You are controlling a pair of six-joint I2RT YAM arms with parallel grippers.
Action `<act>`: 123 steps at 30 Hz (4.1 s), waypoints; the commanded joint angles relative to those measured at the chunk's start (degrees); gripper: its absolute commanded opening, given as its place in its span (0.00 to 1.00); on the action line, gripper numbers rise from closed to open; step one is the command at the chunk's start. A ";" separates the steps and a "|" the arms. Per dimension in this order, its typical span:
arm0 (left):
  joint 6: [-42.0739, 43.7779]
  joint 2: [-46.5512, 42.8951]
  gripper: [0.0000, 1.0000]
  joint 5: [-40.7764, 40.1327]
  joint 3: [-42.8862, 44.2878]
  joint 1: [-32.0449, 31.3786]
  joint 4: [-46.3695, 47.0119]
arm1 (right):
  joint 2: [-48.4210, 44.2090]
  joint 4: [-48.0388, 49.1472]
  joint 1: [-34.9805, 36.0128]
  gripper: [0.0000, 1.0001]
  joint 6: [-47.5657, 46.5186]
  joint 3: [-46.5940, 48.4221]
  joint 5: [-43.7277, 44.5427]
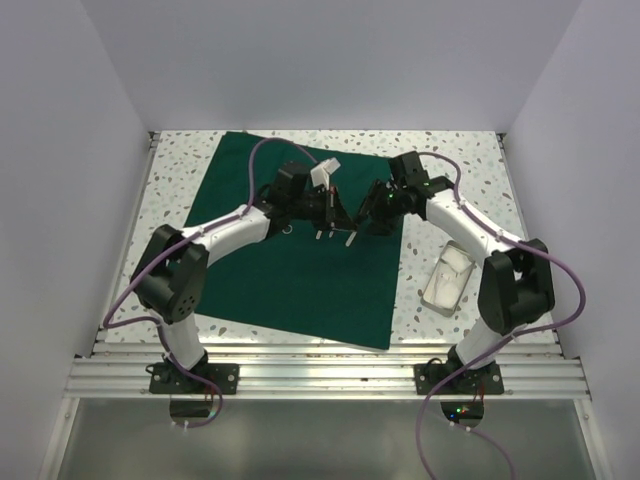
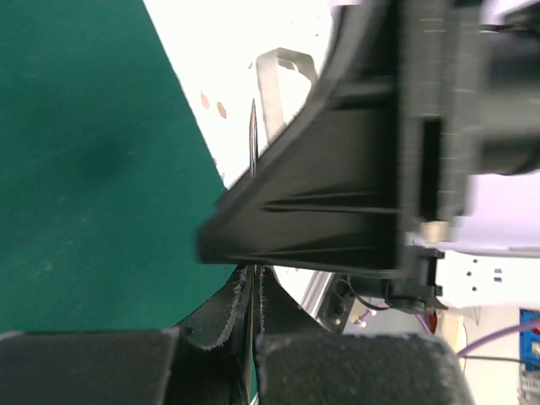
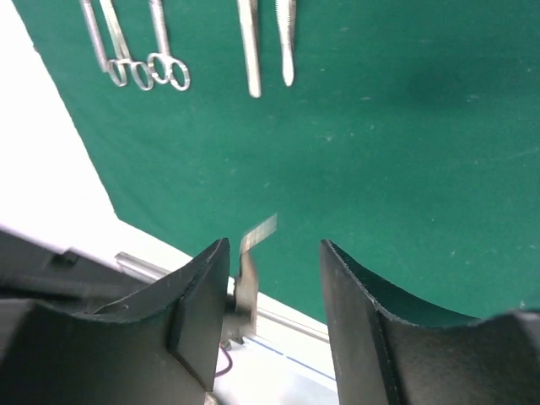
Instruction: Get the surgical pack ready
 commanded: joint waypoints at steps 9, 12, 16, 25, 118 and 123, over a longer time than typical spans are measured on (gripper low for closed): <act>0.58 1.61 0.17 5.11 2.82 -0.06 3.45 | 2.41 -6.53 0.85 0.00 0.05 4.80 4.71; 3.30 1.44 0.47 4.14 3.18 1.26 2.14 | 0.39 -12.16 -0.03 0.00 -3.54 4.63 8.84; 11.46 1.96 0.60 -1.80 6.76 4.68 -8.72 | -2.94 -23.03 -3.89 0.00 -8.64 3.75 12.44; 24.65 15.13 0.63 -27.22 18.64 3.47 -23.89 | -13.85 -36.26 -15.31 0.00 -17.88 -9.50 29.07; 27.83 23.76 0.27 -42.27 26.20 -1.37 -28.19 | -1.82 -14.55 -9.52 0.59 -14.45 1.64 -6.96; 28.01 23.76 0.14 -41.56 24.97 -1.55 -27.58 | -0.94 -15.51 -9.52 0.59 -14.80 2.87 -6.52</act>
